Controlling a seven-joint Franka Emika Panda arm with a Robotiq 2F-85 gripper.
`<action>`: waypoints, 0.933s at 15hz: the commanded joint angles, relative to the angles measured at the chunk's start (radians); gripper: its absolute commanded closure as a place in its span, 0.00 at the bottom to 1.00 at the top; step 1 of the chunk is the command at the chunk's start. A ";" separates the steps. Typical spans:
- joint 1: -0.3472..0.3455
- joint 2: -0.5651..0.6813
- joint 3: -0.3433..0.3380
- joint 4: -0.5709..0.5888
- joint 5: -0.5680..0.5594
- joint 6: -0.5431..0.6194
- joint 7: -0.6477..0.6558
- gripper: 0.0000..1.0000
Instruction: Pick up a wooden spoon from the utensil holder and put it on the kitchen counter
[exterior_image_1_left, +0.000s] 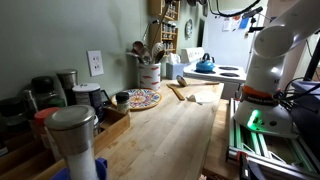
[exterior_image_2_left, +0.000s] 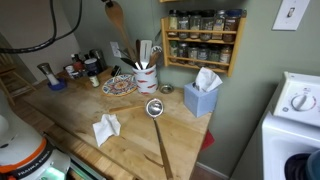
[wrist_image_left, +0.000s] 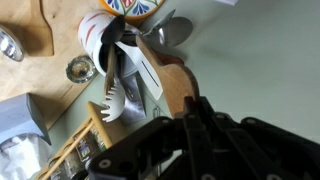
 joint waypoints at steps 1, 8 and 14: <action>-0.004 -0.045 0.002 0.016 -0.016 -0.166 0.034 0.98; 0.003 -0.026 -0.026 0.034 0.020 -0.385 0.013 0.98; 0.007 0.079 -0.113 -0.013 0.166 -0.541 -0.073 0.98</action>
